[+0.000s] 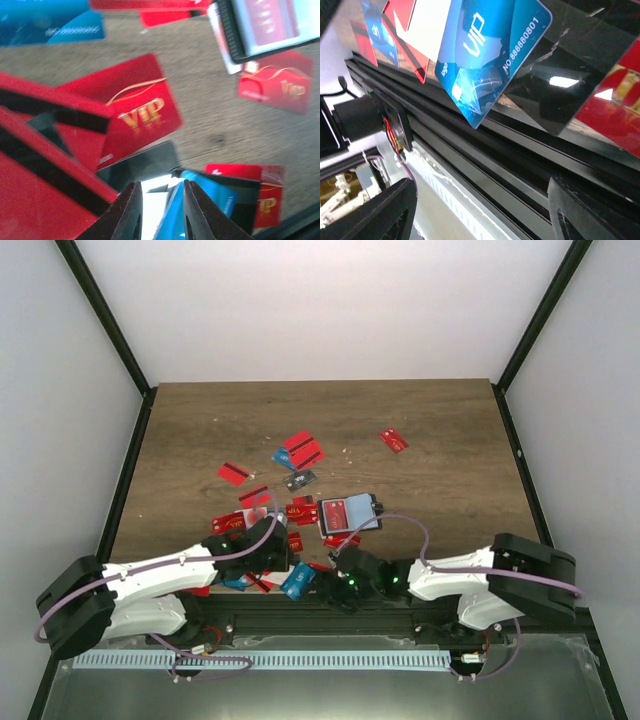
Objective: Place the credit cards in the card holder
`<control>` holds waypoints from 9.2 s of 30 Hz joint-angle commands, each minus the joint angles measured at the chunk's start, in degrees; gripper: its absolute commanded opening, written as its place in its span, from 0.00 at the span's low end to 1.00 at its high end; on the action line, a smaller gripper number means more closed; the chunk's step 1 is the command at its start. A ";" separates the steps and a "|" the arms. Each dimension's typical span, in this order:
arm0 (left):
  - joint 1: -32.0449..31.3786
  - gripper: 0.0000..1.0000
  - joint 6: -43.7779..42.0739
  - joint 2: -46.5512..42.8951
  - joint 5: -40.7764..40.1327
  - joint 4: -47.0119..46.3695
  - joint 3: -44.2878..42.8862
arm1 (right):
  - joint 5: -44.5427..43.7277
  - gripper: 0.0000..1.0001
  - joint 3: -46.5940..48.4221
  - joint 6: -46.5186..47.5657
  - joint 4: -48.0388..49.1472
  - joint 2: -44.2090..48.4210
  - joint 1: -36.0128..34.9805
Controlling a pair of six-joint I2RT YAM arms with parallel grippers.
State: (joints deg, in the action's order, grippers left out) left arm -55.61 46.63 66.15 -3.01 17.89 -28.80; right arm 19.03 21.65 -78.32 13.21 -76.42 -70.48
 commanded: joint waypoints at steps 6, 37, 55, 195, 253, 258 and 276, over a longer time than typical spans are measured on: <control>-0.23 0.25 3.37 0.14 -0.08 3.24 4.38 | -7.70 0.65 3.71 -9.11 9.81 -9.14 -2.53; -6.06 0.24 7.77 -4.16 7.52 -3.30 11.41 | -15.12 0.18 5.49 -11.26 15.32 -17.05 -2.50; -5.88 0.29 5.97 -13.71 -2.81 7.67 3.09 | -7.13 0.01 5.84 1.14 12.88 -11.43 -0.19; 14.01 0.04 8.20 44.04 27.19 -37.08 -20.06 | 8.00 0.51 5.65 42.65 -16.91 -5.84 50.42; 12.37 0.04 -2.38 50.91 33.52 -21.52 -31.32 | 7.27 0.51 15.30 46.54 -20.36 -11.56 50.53; 11.86 0.04 -1.09 51.66 34.56 -23.04 -31.34 | 8.08 0.51 14.99 46.42 -19.42 -11.88 50.53; 11.67 0.26 -3.51 47.51 32.40 -18.40 -30.83 | 5.79 0.51 15.91 48.40 -22.92 -8.71 50.50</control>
State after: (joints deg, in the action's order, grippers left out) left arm -42.72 46.04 114.43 30.98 -8.19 -59.90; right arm 26.89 35.94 -31.73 -7.73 -86.46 -19.90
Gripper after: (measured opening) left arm 0.239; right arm 0.508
